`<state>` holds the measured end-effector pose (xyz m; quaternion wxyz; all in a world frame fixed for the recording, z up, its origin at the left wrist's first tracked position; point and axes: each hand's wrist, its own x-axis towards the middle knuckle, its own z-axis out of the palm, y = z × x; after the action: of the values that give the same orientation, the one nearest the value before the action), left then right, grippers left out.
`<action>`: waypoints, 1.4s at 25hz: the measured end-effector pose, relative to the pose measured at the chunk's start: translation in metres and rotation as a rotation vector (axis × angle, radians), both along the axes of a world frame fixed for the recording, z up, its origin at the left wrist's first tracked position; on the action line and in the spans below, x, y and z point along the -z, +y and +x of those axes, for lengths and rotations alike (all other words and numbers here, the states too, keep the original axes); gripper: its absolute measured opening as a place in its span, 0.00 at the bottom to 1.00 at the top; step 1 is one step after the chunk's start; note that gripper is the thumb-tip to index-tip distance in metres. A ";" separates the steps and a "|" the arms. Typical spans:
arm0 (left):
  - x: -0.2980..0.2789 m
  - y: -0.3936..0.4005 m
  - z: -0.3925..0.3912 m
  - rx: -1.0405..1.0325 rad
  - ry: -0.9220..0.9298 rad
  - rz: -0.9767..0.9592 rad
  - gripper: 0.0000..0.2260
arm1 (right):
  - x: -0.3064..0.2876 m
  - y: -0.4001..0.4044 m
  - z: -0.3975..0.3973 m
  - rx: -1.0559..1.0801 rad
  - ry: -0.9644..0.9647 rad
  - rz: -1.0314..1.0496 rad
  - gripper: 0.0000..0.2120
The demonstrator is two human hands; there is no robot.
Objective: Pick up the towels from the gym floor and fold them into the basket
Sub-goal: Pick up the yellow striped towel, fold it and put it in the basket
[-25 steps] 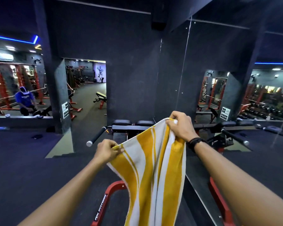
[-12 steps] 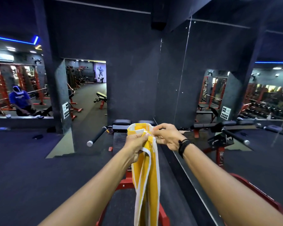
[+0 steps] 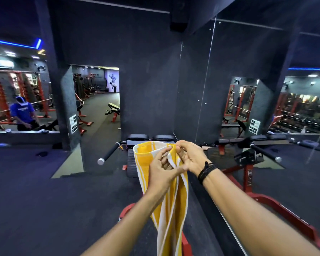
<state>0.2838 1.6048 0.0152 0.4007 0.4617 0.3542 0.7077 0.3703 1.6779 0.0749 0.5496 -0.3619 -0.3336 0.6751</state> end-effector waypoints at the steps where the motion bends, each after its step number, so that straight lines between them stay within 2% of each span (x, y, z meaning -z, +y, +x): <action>1: 0.004 -0.001 0.000 -0.048 0.128 0.029 0.31 | 0.002 0.001 -0.001 0.006 0.032 -0.020 0.09; 4: 0.016 -0.001 -0.002 -0.252 0.401 0.092 0.28 | 0.007 0.004 -0.005 -0.001 0.087 -0.045 0.07; 7: 0.021 0.001 -0.011 -0.409 0.503 0.110 0.18 | 0.008 0.011 0.000 -0.003 0.084 -0.049 0.07; 9: 0.021 0.005 -0.020 -0.495 0.520 0.117 0.11 | 0.005 0.015 0.007 -0.024 0.008 -0.024 0.09; 11: 0.015 0.010 -0.027 -0.556 0.547 0.134 0.08 | 0.004 0.013 0.012 -0.058 -0.182 0.085 0.08; 13: 0.002 0.015 -0.035 -0.609 0.605 0.161 0.05 | 0.004 0.009 0.018 -0.113 -0.449 0.284 0.05; 16: -0.023 0.022 -0.047 -0.643 0.646 0.209 0.03 | 0.000 0.011 0.030 -0.305 -0.880 0.687 0.16; 18: -0.043 0.027 -0.059 -0.637 0.637 0.228 0.06 | 0.000 0.015 0.034 -0.469 -1.175 0.892 0.18; 20: -0.061 0.034 -0.070 -0.659 0.612 0.225 0.08 | 0.001 0.021 0.038 -0.462 -1.451 0.942 0.13; 22: -0.073 0.044 -0.084 -0.672 0.563 0.199 0.07 | 0.003 0.026 0.043 -0.385 -1.645 0.905 0.10; 26: -0.084 0.059 -0.129 -0.738 0.481 0.148 0.03 | -0.006 0.040 0.069 -0.286 -1.973 0.900 0.17; 28: -0.088 0.060 -0.154 -0.734 0.430 0.132 0.05 | -0.022 0.049 0.087 -0.201 -1.937 0.867 0.13; 31: -0.089 0.056 -0.175 -0.805 0.498 0.072 0.04 | -0.043 0.059 0.097 -0.100 -1.684 0.956 0.12; 35: -0.087 0.056 -0.187 -0.908 0.455 -0.065 0.08 | -0.057 0.054 0.085 0.012 -1.048 0.925 0.13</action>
<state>0.0972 1.6606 0.1025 -0.0205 0.3909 0.6194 0.6805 0.4549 1.7316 0.1324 0.4176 -0.3708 -0.8058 0.1971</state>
